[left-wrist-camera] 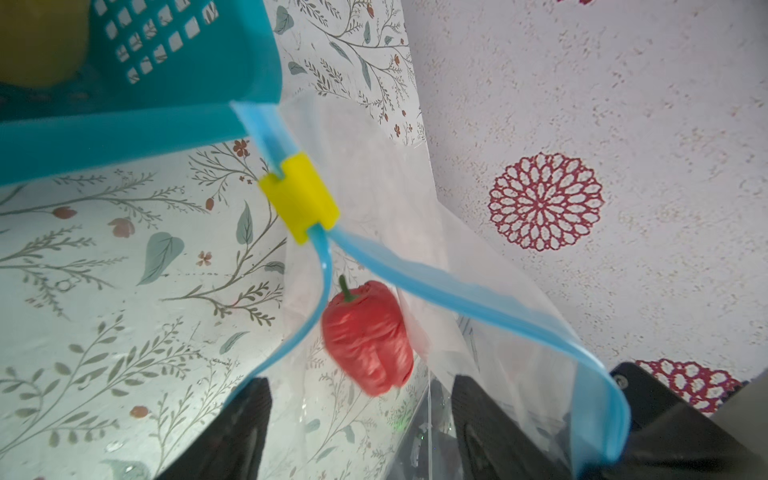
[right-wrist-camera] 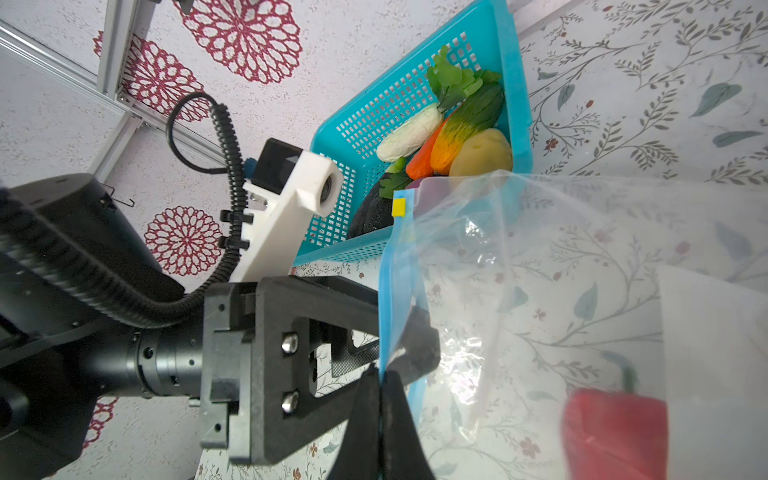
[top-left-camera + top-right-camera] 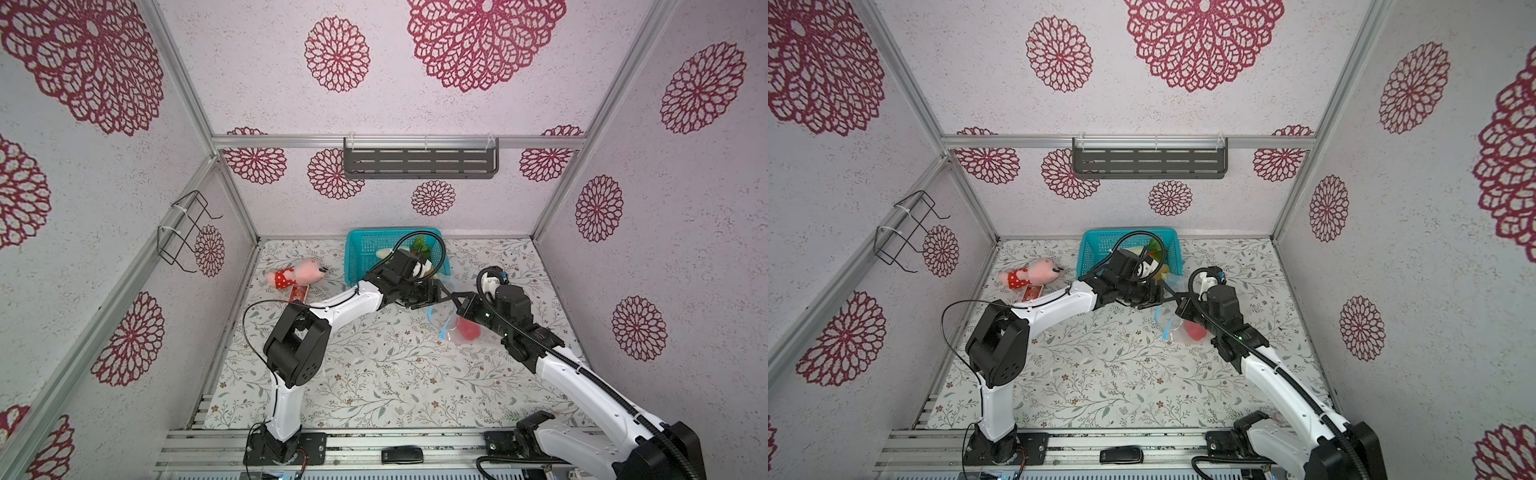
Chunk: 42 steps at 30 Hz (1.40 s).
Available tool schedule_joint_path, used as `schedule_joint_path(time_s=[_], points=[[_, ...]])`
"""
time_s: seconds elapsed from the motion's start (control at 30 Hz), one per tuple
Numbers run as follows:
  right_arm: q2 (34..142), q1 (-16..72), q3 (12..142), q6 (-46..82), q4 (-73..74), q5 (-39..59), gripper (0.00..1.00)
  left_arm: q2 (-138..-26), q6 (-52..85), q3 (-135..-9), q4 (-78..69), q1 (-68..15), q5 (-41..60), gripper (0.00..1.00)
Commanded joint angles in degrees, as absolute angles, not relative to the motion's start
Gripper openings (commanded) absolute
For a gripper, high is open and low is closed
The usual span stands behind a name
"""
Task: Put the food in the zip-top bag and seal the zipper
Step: 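Lower the red pepper into the clear bag and open the left gripper, then move the left gripper back over the basket while the right holds the bag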
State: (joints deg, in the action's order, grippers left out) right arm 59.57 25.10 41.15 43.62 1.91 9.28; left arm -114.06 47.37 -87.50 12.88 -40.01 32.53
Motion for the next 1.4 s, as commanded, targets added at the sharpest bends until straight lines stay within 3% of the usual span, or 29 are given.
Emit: schedule_joint_path(time_s=[0.0, 0.4, 0.7, 1.13, 1.37], points=[[58.7, 24.8, 40.7, 44.0, 3.8, 9.2, 0.0, -113.1, 46.2, -88.4, 12.6, -40.4, 32.5, 0.73], [58.2, 24.8, 40.0, 44.2, 3.8, 9.1, 0.0, -109.7, 45.0, -87.5, 13.4, -40.3, 31.6, 0.73], [57.1, 24.7, 38.8, 44.4, 4.2, 8.4, 0.0, -107.2, 33.8, -93.7, 27.0, -34.9, 26.7, 0.71], [57.8, 24.8, 38.2, 44.9, 5.7, 9.3, 0.0, -124.8, 20.1, -121.6, 57.7, -24.8, 16.3, 0.69], [58.9, 24.8, 38.0, 44.9, 6.4, 10.0, 0.0, -134.1, 16.8, -133.7, 66.1, -22.0, 12.5, 0.69]])
